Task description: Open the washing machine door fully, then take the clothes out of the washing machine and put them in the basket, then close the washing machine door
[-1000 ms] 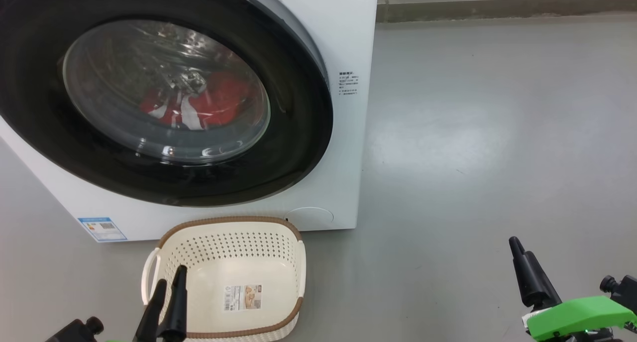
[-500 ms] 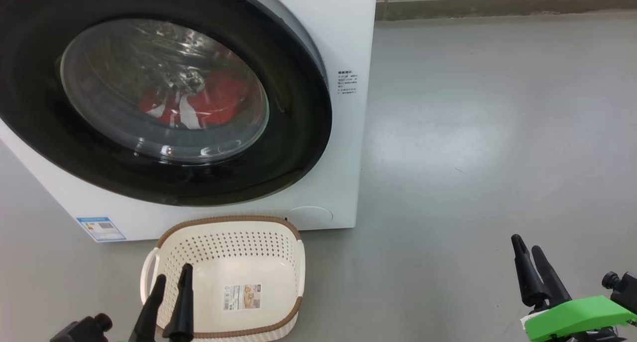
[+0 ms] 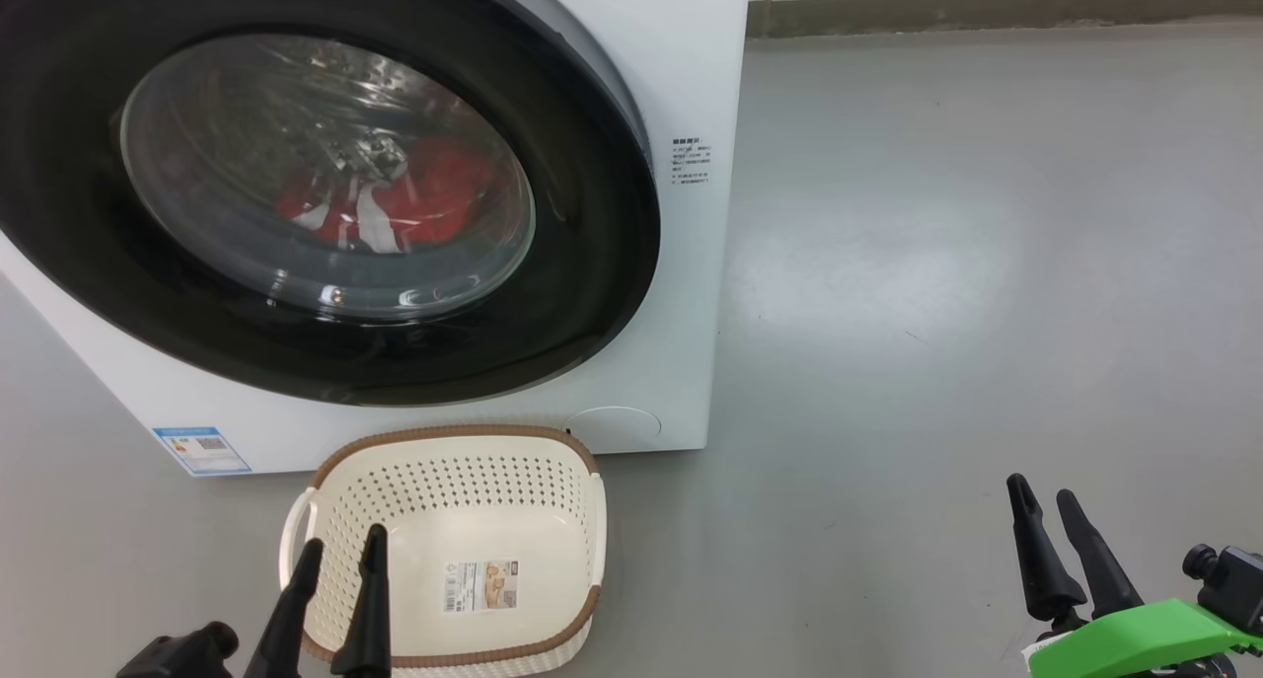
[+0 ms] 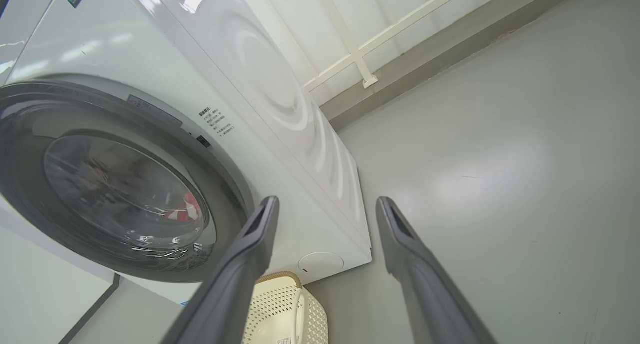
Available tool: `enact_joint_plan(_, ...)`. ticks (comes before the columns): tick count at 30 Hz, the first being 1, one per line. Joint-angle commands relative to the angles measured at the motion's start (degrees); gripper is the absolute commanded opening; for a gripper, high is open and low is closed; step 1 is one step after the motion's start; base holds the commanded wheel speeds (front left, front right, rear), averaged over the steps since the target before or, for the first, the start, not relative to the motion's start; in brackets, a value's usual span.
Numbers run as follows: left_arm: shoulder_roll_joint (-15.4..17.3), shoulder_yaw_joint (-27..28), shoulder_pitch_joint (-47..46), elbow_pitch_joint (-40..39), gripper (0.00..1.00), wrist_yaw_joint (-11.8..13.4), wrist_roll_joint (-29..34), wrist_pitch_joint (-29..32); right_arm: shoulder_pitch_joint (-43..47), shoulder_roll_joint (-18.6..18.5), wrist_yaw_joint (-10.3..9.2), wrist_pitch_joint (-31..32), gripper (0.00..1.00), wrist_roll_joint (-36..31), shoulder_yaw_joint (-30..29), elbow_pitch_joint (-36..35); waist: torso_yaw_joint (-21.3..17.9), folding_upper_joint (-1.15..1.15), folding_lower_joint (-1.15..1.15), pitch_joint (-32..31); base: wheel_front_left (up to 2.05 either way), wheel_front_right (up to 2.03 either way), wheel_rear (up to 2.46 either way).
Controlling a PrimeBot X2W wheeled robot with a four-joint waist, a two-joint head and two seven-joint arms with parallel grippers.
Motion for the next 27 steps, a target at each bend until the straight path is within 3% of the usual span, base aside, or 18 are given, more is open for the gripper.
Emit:
enact_joint_plan(1,0.8,1.0,-0.7,-2.1,1.00,0.4,2.6,-1.0,-0.7,-1.3,-0.03,-0.9,1.00,-1.9,0.8,-1.7,0.0,0.00,0.00,0.0,0.00,0.00,0.00)
enact_joint_plan(27,0.9,0.7,0.6,-3.0,1.00,0.7,19.5,-5.3,1.4,-2.0,-0.04,-5.1,1.00,-14.8,1.2,-2.9,-0.1,0.00,0.00,-0.4,0.00,0.00,0.00)
